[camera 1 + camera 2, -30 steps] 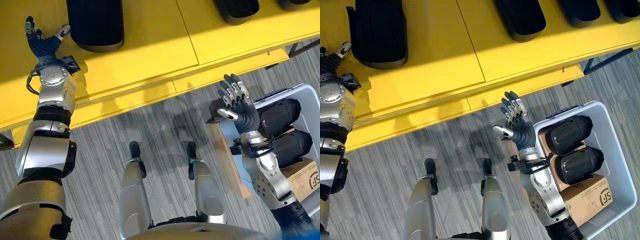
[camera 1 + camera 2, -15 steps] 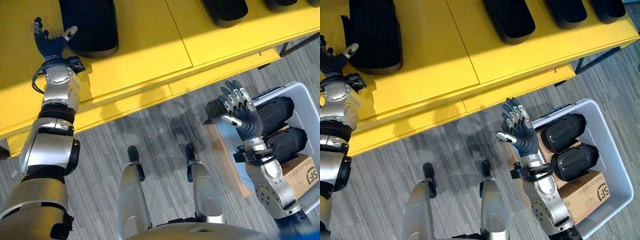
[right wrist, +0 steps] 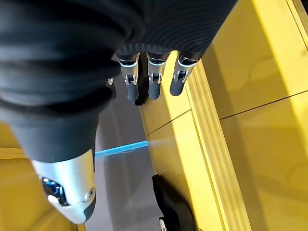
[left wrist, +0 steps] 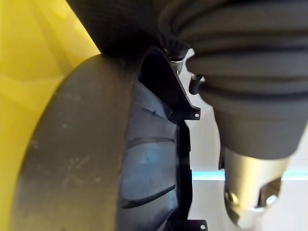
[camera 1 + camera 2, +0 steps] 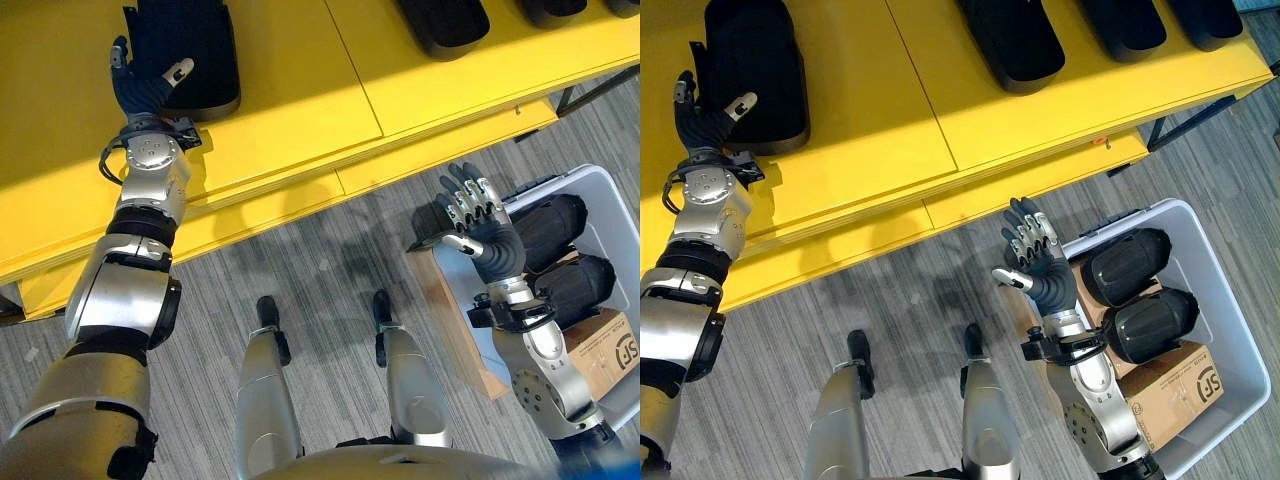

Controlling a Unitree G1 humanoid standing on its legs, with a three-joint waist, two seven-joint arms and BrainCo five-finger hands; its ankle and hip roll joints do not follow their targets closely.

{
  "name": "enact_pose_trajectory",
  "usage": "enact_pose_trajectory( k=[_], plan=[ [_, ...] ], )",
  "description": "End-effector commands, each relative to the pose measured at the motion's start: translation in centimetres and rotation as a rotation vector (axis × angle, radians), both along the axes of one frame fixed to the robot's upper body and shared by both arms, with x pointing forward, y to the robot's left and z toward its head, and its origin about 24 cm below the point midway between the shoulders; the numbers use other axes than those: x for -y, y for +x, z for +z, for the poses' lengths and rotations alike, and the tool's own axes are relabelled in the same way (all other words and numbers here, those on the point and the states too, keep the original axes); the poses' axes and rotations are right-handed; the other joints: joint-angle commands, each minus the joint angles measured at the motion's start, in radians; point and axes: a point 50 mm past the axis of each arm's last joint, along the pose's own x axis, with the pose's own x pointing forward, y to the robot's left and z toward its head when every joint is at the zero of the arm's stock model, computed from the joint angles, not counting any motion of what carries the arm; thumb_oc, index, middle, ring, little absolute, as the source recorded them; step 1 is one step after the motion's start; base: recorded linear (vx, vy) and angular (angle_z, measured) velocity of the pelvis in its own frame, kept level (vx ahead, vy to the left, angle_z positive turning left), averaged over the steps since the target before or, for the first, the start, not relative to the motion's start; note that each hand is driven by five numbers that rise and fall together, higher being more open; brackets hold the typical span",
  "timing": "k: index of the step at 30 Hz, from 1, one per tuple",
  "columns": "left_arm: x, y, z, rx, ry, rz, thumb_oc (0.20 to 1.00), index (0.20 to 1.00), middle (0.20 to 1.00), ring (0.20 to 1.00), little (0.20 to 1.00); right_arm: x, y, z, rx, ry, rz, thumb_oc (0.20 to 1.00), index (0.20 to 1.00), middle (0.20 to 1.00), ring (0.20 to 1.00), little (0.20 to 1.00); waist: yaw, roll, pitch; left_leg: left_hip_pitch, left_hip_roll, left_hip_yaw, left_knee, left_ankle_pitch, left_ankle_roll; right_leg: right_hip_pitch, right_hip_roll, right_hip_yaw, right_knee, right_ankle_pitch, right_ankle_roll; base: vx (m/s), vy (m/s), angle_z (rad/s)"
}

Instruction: Move parts from the plastic box to the shelf.

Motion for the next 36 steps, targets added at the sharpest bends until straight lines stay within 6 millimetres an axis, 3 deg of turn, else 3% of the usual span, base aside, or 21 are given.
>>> enact_pose_trajectory(
  k=[1,7,36],
  plan=[
    [1.6,0.7,-2.4,-0.076,-0.045,-0.079,1.000,1.000,1.000,1.000,1.000,1.1,-0.6,2.4,0.128,-0.010,-0.004,1.000,1.000,1.000,1.000,1.000,-0.020,0.013,-0.009,0.008,0.046,-0.026,-0.003,0.008,-0.044,0.039,-0.009,-0.039,0.069,-0.055,-0.023,0.00,0.000,0.00],
    [1.5,0.7,-3.3,-0.099,-0.066,-0.072,1.000,1.000,1.000,1.000,1.000,1.1,-0.7,2.3,0.127,-0.008,-0.002,1.000,1.000,1.000,1.000,1.000,-0.020,0.015,-0.013,0.010,0.044,-0.028,-0.002,0.008,-0.044,0.039,-0.011,-0.039,0.077,-0.059,-0.024,0.00,0.000,0.00],
    [2.4,0.9,-3.2,-0.076,-0.070,-0.100,1.000,1.000,1.000,1.000,1.000,1.4,-0.9,2.2,0.123,-0.026,-0.009,1.000,1.000,1.000,1.000,1.000,-0.023,0.024,-0.021,0.013,0.042,-0.024,0.000,0.008,-0.043,0.034,-0.011,-0.031,0.091,-0.063,-0.025,0.00,0.000,0.00]
  ],
)
